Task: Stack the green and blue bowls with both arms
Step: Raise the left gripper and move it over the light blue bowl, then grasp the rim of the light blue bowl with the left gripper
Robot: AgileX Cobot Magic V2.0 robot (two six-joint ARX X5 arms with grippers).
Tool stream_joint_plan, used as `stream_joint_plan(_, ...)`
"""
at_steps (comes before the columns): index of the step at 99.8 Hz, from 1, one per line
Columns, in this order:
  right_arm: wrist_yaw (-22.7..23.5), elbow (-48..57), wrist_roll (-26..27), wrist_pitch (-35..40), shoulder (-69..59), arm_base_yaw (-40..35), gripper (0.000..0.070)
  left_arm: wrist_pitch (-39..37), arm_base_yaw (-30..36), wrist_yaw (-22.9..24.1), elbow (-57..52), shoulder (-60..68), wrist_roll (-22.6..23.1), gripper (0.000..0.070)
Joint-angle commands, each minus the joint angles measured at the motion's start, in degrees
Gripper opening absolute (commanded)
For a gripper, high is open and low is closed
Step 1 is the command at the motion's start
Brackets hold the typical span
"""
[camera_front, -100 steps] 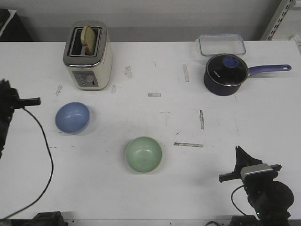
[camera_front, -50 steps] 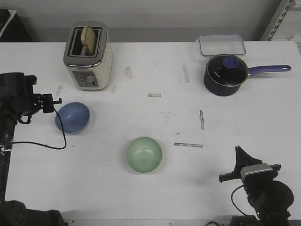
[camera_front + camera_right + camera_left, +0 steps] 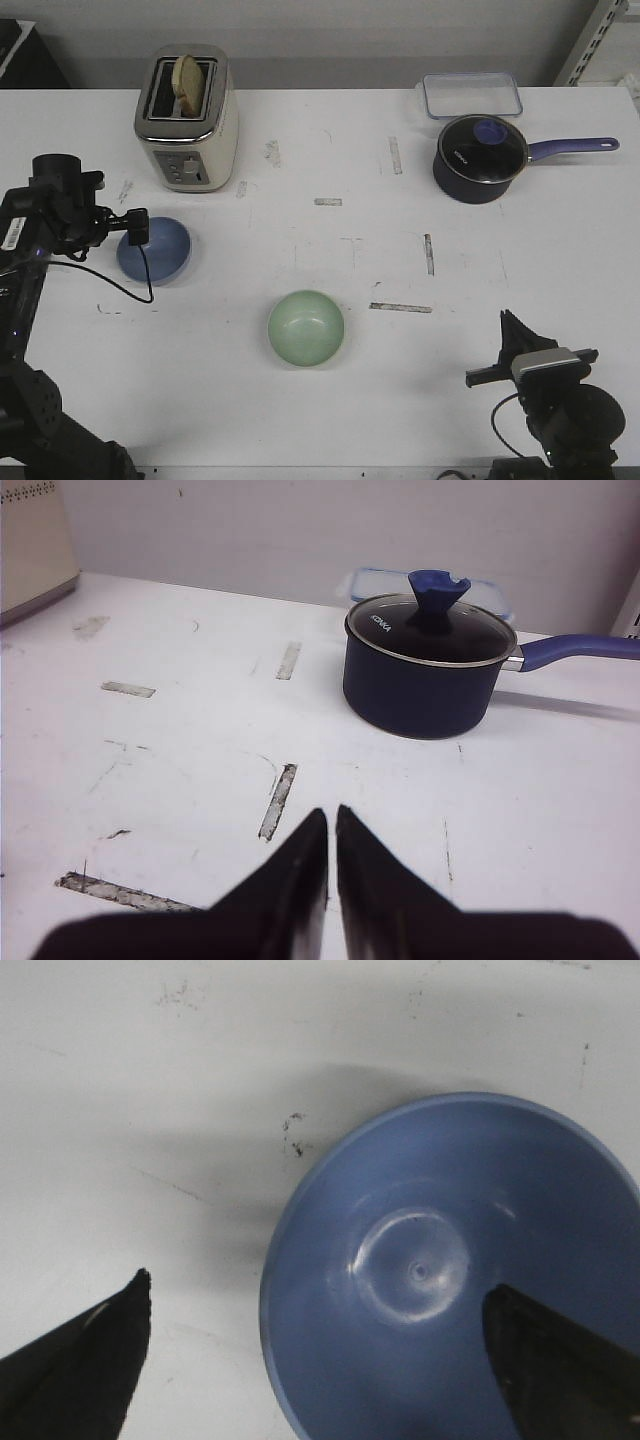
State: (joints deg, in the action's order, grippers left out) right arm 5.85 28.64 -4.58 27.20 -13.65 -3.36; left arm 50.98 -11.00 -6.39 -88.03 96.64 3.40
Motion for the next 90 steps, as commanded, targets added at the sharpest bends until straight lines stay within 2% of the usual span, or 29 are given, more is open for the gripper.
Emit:
stream_joint_plan(1, 0.11, 0.02, 0.70, -0.61, -0.28, -0.07, 0.0001, -0.09, -0.20, -0.28, -1.25, 2.34, -0.44, 0.0660)
stream_joint_plan(26, 0.09, 0.02, 0.68, -0.63, -0.28, -0.07, 0.0001, 0.00, -0.17, -0.28, -1.25, 8.00, -0.44, 0.0657)
stream_joint_plan(35, 0.09, 0.02, 0.68, -0.63, -0.28, -0.07, 0.0001, 0.07, -0.17, -0.28, -1.25, 9.05, -0.52, 0.0628)
stream_joint_plan(42, 0.09, 0.02, 0.68, -0.61, -0.28, -0.04, 0.0001, 0.42, -0.17, -0.26, -1.25, 9.31, -0.59, 0.0513)
stream_joint_plan(56, 0.09, 0.02, 0.68, -0.63, -0.28, -0.07, 0.0001, 0.76, -0.17, -0.26, -1.25, 9.33, -0.98, 0.0158)
stream_joint_plan(63, 0.09, 0.02, 0.68, -0.63, -0.28, -0.07, 0.0001, 1.62, -0.17, -0.24, -1.25, 9.33, -0.92, 0.0035)
stream_joint_plan(67, 0.09, 0.02, 0.68, -0.63, -0.28, -0.04, 0.0001, 1.79, -0.17, -0.26, -1.25, 9.33, -0.92, 0.0000)
stream_joint_plan(90, 0.09, 0.02, 0.68, -0.63, -0.28, -0.07, 0.0001, 3.10, 0.04, -0.28, -1.25, 8.94, -0.85, 0.0000)
